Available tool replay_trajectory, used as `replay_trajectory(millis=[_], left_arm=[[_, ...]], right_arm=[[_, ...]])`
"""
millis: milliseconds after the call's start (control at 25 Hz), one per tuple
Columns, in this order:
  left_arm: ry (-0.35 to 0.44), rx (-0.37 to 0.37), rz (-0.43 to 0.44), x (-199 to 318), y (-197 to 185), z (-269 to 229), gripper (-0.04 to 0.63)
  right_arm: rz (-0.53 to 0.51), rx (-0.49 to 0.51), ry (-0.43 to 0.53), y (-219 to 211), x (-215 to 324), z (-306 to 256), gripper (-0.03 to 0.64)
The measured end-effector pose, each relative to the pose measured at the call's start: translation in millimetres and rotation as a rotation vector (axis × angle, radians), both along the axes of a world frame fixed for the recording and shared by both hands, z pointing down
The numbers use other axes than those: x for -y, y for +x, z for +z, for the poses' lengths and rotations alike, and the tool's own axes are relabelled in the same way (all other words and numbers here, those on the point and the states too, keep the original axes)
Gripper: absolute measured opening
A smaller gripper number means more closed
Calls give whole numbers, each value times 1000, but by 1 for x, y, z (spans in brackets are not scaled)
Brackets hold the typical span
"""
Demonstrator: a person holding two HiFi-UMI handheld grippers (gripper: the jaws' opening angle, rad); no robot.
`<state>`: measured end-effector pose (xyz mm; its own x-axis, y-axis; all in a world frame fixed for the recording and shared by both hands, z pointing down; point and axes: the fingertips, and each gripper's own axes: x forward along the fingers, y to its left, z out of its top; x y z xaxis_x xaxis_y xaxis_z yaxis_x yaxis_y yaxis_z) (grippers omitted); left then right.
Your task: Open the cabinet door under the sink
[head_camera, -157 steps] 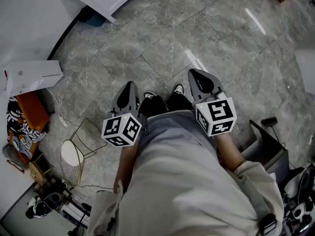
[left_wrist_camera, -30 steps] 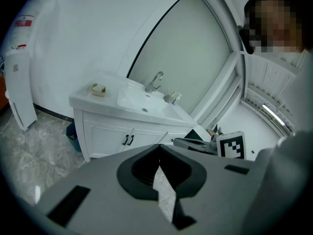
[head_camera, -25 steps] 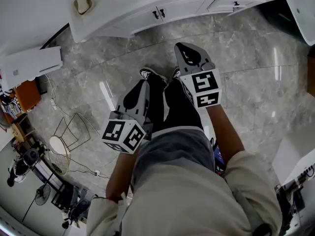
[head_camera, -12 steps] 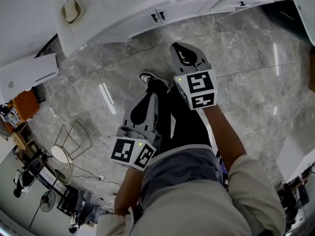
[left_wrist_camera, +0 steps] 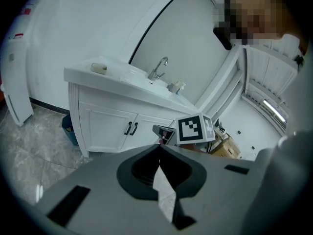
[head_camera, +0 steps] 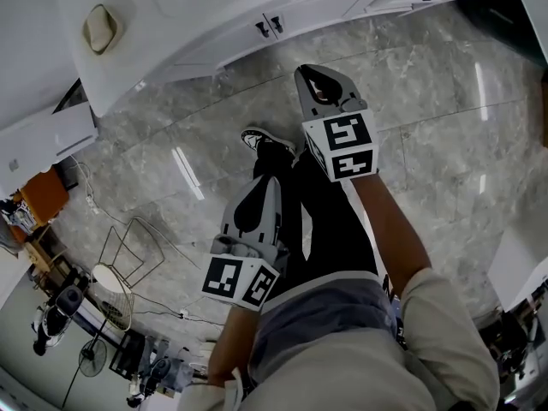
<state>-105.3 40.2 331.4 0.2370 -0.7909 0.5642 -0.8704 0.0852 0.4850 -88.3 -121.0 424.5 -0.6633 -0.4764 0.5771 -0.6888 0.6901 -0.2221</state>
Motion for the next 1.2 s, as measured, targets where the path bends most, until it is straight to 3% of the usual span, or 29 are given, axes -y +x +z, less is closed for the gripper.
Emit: replay_trajectory(millis=[520, 840, 1200], left_arm=[[-54, -53, -17, -12, -12, 47, 0], [-85, -143, -104, -21, -25, 66, 0], [-104, -153, -117, -18, -45, 77, 0]], right_arm=[[-2, -47, -21, -26, 28, 67, 55], [39, -93, -59, -35, 51, 107, 72], [63, -157, -78, -52, 73, 141, 84]])
